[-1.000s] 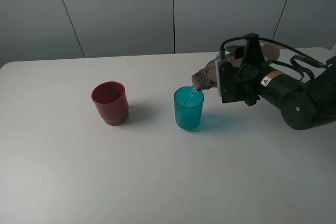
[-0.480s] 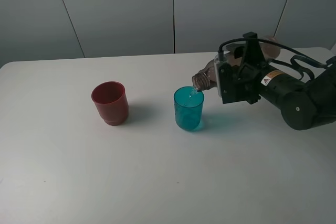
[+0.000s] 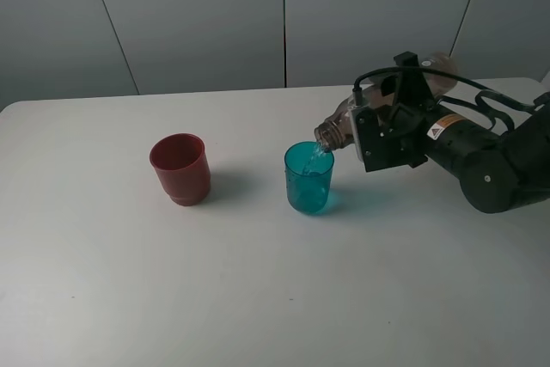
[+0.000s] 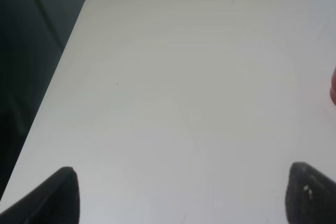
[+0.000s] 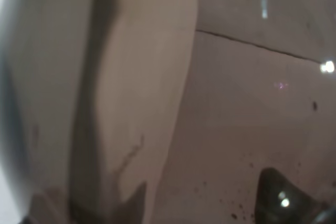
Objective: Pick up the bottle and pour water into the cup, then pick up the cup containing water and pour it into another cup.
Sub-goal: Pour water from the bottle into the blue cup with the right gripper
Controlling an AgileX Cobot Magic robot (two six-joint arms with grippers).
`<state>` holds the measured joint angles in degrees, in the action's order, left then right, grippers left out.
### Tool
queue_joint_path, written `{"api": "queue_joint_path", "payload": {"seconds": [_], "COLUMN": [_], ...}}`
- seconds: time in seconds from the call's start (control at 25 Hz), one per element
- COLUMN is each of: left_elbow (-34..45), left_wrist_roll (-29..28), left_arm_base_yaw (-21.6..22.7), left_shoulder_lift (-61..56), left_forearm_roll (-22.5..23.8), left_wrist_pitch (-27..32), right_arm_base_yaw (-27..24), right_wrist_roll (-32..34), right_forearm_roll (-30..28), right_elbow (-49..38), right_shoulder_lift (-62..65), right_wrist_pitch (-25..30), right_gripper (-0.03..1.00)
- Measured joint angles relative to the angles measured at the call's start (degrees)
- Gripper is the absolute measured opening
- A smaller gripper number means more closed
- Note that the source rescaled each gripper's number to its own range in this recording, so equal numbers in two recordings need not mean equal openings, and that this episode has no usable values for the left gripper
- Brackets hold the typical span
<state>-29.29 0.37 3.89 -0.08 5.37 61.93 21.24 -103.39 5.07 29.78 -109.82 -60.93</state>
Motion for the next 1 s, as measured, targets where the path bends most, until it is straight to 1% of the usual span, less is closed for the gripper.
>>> {"api": "queue_joint_path", "payload": {"seconds": [0.2, 0.44, 0.64, 1.0], "left_elbow": [0.0, 0.0, 0.0, 0.0], "left_wrist_roll": [0.0, 0.0, 0.0, 0.0], "left_arm_base_yaw": [0.0, 0.0, 0.0, 0.0], "left_shoulder_lift": [0.0, 0.0, 0.0, 0.0], "left_forearm_roll": [0.0, 0.0, 0.0, 0.0], "left_wrist_pitch": [0.0, 0.0, 0.0, 0.0], "right_arm_base_yaw": [0.0, 0.0, 0.0, 0.0], "right_wrist_roll": [-0.8, -2.5, -5.2, -7.2], "right_forearm_roll": [-0.3, -2.2, -2.6, -5.1], "right_elbow": [0.0, 0.0, 0.3, 1.1], "right_shoulder_lift": [0.0, 0.0, 0.0, 0.0], "right_wrist_pitch": [-1.8, -3.0, -3.1, -3.4], "right_gripper": [0.0, 0.0, 0.0, 0.0]}}
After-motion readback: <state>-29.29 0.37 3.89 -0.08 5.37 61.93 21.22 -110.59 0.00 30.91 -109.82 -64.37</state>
